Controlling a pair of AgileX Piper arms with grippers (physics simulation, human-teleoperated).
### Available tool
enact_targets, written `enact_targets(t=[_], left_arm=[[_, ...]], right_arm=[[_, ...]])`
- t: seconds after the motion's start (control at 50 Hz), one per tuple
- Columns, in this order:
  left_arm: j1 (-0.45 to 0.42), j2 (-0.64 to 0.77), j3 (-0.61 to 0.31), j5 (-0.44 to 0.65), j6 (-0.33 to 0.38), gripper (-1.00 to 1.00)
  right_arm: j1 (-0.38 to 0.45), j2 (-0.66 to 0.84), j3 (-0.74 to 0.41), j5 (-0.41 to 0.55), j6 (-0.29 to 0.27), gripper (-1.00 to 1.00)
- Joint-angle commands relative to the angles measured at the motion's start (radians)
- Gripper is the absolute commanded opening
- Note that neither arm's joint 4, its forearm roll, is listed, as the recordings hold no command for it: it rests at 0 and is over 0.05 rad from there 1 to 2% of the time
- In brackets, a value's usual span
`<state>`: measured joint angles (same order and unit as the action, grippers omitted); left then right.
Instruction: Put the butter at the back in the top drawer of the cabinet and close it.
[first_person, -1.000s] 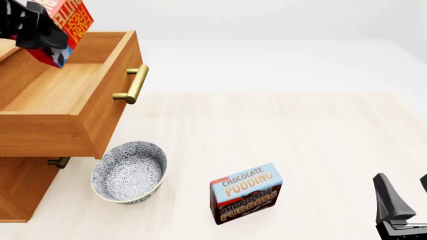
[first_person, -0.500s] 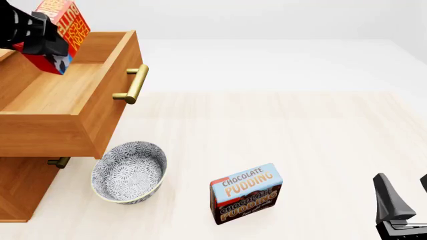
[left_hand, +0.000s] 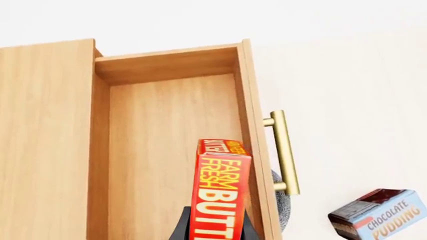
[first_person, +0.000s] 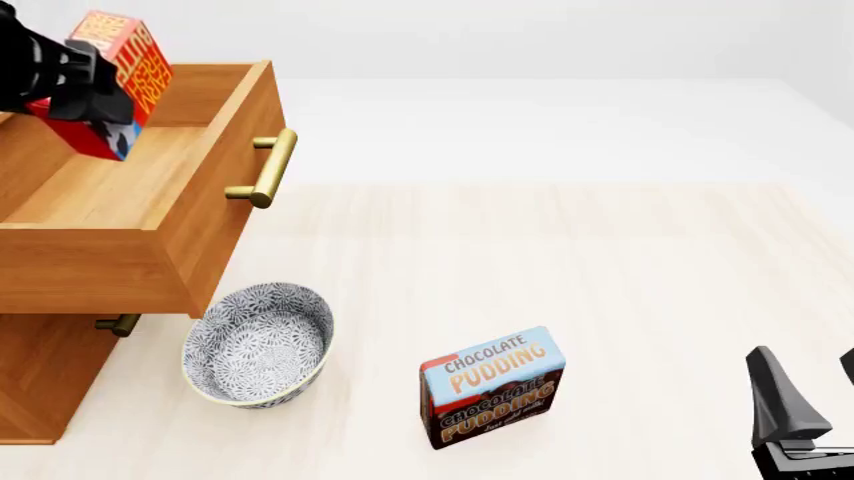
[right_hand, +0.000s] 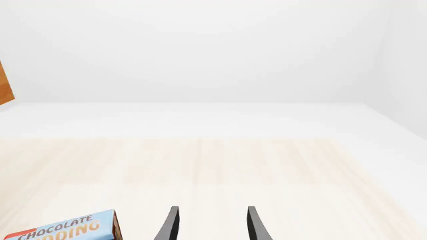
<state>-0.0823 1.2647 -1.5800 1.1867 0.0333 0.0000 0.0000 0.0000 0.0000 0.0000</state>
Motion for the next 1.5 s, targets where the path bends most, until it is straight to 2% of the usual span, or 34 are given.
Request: enact_targets(t=[0.02, 0.8, 1.5], left_arm=[[0.004, 0.005, 0.009, -0.021, 0.002, -1.00], [0.037, 0.023, 0.077, -0.065, -0.015, -1.00], [0.069, 0.020, 0.091, -0.067, -0.022, -1.00]], right_arm=[[0.000, 0.000, 0.000, 0.000, 0.000, 1.00], [0.000, 0.000, 0.000, 0.000, 0.000, 1.00], [0.000, 0.000, 0.000, 0.000, 0.000, 1.00]])
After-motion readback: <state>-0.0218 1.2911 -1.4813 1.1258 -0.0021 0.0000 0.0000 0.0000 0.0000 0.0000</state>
